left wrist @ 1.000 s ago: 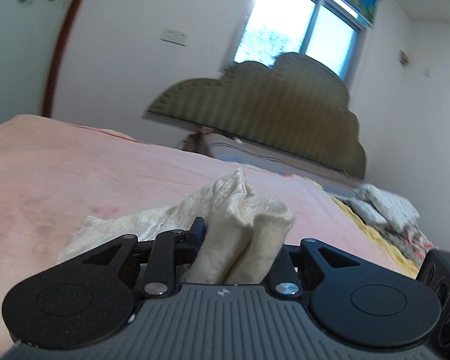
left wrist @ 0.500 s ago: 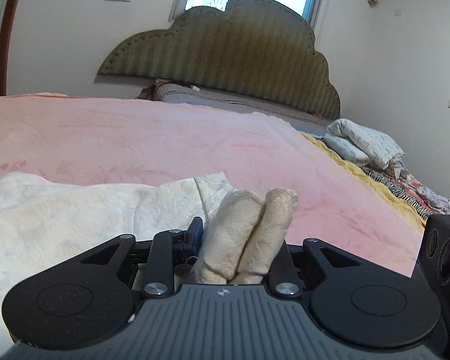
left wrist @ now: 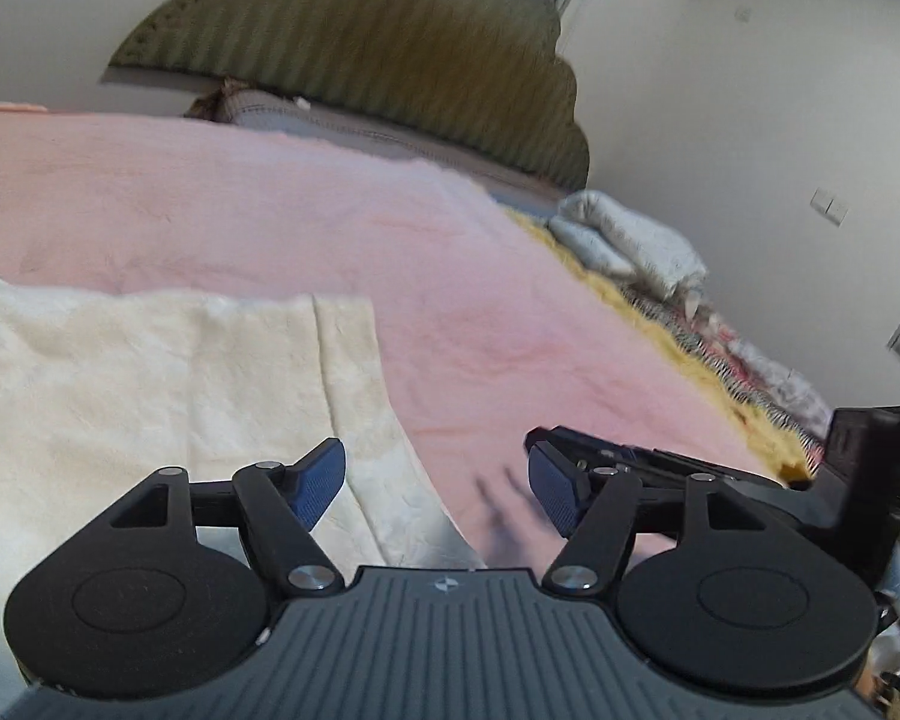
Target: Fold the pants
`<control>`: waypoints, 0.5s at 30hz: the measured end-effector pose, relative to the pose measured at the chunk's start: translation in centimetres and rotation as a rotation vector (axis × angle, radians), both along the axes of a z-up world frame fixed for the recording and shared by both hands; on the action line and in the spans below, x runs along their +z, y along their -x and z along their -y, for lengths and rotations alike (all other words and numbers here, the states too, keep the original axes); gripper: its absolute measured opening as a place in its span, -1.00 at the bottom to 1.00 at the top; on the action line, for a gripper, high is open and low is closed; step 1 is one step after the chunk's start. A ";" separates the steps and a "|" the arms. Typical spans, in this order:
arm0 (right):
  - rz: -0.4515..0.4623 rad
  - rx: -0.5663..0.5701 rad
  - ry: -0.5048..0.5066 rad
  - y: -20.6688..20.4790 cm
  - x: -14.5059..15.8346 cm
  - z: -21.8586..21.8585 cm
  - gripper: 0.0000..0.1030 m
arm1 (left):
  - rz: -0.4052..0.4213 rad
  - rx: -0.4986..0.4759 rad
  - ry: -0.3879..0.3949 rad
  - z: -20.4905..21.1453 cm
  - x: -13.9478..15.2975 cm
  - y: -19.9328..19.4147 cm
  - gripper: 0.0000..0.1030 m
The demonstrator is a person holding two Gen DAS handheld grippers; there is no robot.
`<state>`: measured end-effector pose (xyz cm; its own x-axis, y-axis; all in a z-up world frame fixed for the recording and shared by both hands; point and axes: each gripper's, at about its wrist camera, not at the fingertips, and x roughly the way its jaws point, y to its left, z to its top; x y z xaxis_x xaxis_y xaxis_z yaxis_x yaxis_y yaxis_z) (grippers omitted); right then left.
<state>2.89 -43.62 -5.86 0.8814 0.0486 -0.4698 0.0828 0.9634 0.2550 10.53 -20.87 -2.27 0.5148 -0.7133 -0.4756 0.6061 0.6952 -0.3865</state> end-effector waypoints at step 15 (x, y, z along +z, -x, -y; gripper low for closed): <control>-0.106 0.350 0.268 -12.5 2.7 -9.2 -0.65 | -0.002 0.335 -0.316 -8.6 -1.4 -10.5 0.34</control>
